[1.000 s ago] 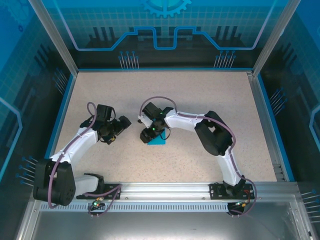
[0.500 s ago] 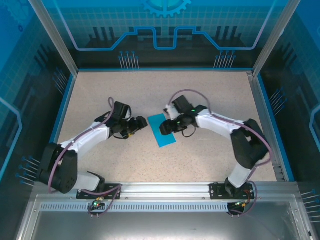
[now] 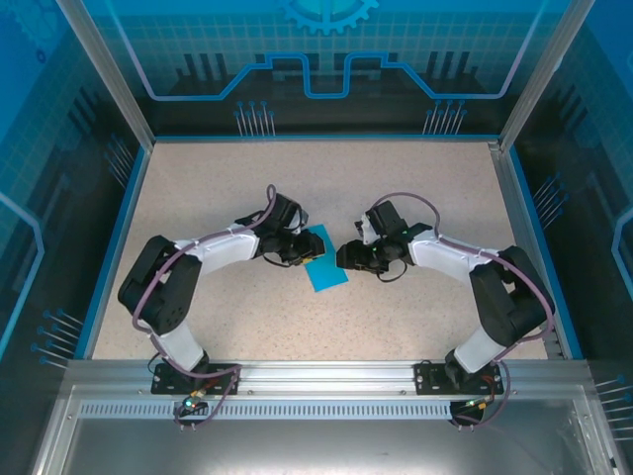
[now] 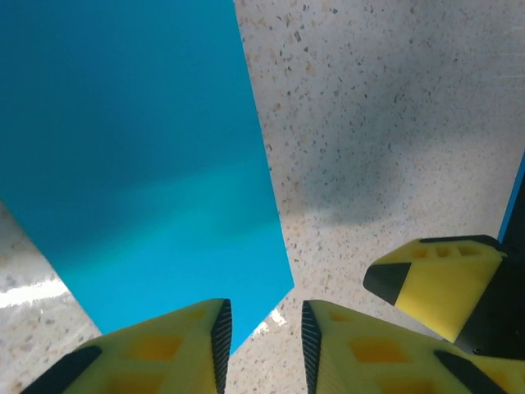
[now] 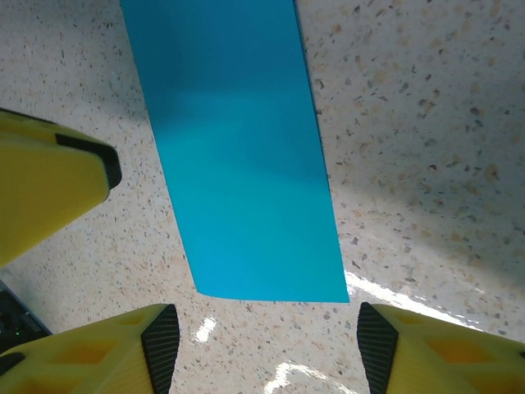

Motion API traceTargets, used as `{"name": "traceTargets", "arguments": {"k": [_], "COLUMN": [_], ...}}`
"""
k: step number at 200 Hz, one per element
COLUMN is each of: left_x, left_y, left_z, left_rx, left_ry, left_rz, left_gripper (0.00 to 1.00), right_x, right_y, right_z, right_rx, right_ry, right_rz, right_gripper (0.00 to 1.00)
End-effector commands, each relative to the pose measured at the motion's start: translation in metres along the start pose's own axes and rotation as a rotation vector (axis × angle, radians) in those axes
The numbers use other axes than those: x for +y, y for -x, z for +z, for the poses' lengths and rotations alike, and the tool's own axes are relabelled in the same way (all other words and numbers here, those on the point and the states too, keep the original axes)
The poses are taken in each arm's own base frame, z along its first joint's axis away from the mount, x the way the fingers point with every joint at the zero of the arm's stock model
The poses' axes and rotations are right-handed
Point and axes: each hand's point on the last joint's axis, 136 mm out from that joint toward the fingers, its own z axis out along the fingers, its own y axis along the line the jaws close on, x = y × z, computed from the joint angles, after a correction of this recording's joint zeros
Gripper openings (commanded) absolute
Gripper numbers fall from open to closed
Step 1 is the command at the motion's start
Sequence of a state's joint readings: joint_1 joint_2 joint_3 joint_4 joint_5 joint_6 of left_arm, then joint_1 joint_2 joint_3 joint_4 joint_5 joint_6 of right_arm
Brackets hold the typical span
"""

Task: Fold a paper plane with a square sheet of paper (pick it up from the middle)
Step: Third fold the triangle at the center of the table.

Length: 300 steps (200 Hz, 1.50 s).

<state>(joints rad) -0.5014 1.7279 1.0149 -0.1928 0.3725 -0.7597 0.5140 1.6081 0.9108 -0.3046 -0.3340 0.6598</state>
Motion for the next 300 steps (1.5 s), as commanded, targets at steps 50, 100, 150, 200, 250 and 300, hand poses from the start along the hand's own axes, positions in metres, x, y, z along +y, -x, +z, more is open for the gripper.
{"name": "traceTargets", "arguments": {"k": [50, 100, 150, 200, 250, 300], "left_x": [0.045, 0.064, 0.08, 0.092, 0.094, 0.092], "left_y": [-0.002, -0.007, -0.014, -0.02, -0.022, -0.022], "left_z": [0.021, 0.031, 0.03, 0.03, 0.03, 0.03], "left_rx": [0.024, 0.039, 0.043, 0.053, 0.059, 0.061], "left_ry": [0.193, 0.244, 0.277, 0.278, 0.278, 0.27], "left_rz": [-0.061, -0.081, -0.138, -0.192, -0.197, -0.191], "left_gripper": [0.2, 0.2, 0.19, 0.19, 0.19, 0.19], "right_x": [-0.004, -0.009, -0.01, -0.002, 0.009, 0.016], "right_y": [-0.001, -0.009, -0.02, -0.027, -0.025, -0.02], "right_z": [0.015, 0.023, 0.031, 0.038, 0.032, 0.022], "right_rx": [0.031, 0.076, 0.134, 0.168, 0.139, 0.085], "right_ry": [0.036, 0.001, -0.023, -0.023, 0.035, 0.064], "right_rz": [0.079, 0.098, 0.096, 0.076, 0.085, 0.106], "right_gripper": [0.6, 0.6, 0.61, 0.61, 0.56, 0.45]}}
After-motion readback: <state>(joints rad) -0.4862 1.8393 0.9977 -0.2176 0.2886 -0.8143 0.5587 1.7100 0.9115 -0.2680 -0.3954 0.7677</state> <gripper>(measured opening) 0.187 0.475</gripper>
